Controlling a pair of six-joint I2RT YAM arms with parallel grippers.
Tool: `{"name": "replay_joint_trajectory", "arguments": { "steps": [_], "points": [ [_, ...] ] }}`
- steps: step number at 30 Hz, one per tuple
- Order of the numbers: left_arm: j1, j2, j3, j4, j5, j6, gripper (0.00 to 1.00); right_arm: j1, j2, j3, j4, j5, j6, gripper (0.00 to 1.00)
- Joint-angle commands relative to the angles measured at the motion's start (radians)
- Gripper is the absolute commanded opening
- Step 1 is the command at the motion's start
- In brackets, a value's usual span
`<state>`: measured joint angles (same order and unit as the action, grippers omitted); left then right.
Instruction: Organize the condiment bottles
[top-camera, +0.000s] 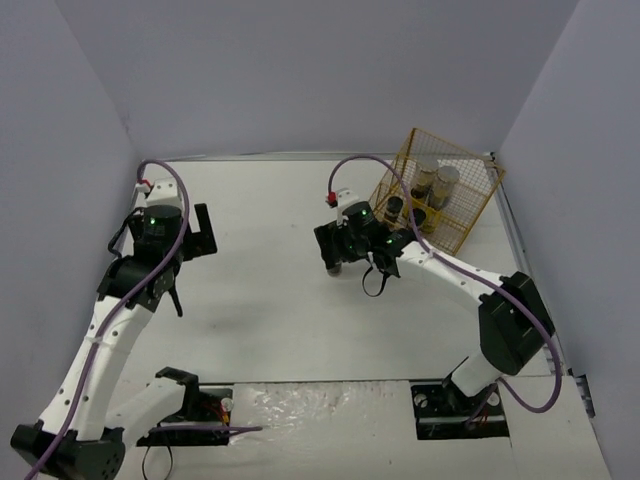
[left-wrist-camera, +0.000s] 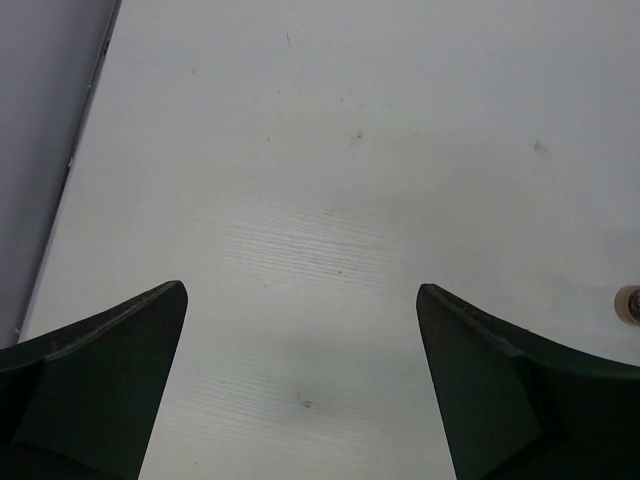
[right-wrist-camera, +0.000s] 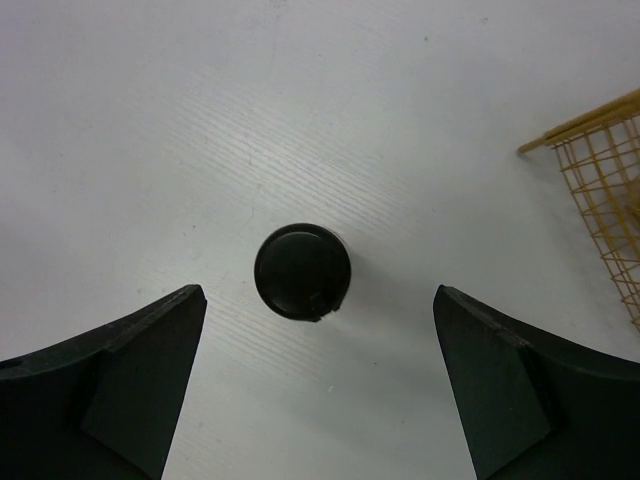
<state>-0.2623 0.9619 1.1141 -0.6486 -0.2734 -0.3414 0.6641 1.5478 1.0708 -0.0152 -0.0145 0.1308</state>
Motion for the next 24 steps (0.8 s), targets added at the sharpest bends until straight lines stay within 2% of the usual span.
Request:
{"name": "replay_joint_trajectory", "arguments": {
  "steps": [1, 6, 10, 17, 20, 24],
  "points": [
    [0.000, -0.048, -0.061, 0.118, -0.067, 0.038, 0.97, 0.026, 0.056, 0.054, 0.081, 0.047, -0.010, 0.92],
    [0.000, -0.029, -0.079, 0.117, -0.035, 0.043, 0.97, 0.043, 0.103, 0.049, 0.097, 0.065, -0.006, 0.81],
    [0.000, -0.024, -0.077, 0.120, -0.016, 0.047, 0.97, 0.043, 0.119, 0.039, 0.109, 0.102, 0.001, 0.68],
    [0.000, -0.029, -0.079, 0.116, -0.021, 0.052, 0.97, 0.043, 0.100, 0.013, 0.122, 0.136, 0.015, 0.32],
    [0.000, -0.028, -0.079, 0.118, -0.017, 0.052, 0.97, 0.043, 0.021, -0.009, 0.120, 0.158, 0.035, 0.19],
    [0.000, -0.024, -0.079, 0.118, -0.012, 0.051, 0.97, 0.032, -0.132, -0.042, 0.084, 0.249, 0.060, 0.10]
  ]
}}
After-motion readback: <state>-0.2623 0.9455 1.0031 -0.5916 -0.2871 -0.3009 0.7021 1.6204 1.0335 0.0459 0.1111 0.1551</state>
